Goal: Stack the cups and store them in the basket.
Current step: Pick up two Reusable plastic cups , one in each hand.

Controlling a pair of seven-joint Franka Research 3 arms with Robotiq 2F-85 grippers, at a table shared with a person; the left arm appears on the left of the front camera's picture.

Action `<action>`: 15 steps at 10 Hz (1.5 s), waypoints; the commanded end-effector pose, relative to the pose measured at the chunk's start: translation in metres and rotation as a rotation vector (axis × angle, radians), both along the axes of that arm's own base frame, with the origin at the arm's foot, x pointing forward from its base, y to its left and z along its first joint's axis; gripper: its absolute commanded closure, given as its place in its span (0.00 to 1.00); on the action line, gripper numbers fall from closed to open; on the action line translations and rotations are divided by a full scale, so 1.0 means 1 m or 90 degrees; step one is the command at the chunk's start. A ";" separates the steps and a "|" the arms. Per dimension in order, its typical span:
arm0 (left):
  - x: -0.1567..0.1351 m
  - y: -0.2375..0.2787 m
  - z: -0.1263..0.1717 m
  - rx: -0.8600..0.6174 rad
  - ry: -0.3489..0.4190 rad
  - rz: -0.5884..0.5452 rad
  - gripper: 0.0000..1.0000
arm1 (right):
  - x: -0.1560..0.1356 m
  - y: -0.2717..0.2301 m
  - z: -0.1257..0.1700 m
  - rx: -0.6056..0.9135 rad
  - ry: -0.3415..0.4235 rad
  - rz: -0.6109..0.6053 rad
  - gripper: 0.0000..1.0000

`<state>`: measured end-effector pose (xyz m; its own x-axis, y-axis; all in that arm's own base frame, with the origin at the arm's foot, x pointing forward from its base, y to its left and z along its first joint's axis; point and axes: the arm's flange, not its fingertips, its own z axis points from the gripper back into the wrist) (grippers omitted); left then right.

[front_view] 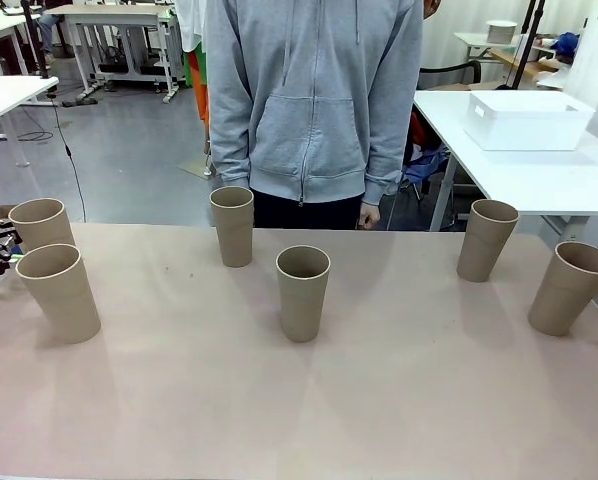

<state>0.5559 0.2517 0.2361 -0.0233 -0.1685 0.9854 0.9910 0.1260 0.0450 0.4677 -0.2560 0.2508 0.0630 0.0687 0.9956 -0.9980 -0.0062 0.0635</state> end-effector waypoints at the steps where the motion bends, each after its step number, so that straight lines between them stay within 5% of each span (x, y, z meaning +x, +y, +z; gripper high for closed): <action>1: -0.001 -0.006 -0.004 0.013 0.002 0.014 0.00 | 0.008 0.003 -0.009 -0.005 -0.022 0.008 0.00; 15: -0.005 -0.022 -0.011 -0.045 -0.004 -0.008 0.00 | 0.023 0.026 -0.038 0.016 -0.018 0.005 0.00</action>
<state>0.5542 0.2344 0.2235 -0.0263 -0.1376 0.9901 0.9929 0.1113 0.0418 0.4860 -0.2373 0.2121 0.0456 0.0453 0.9979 -0.9985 -0.0289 0.0469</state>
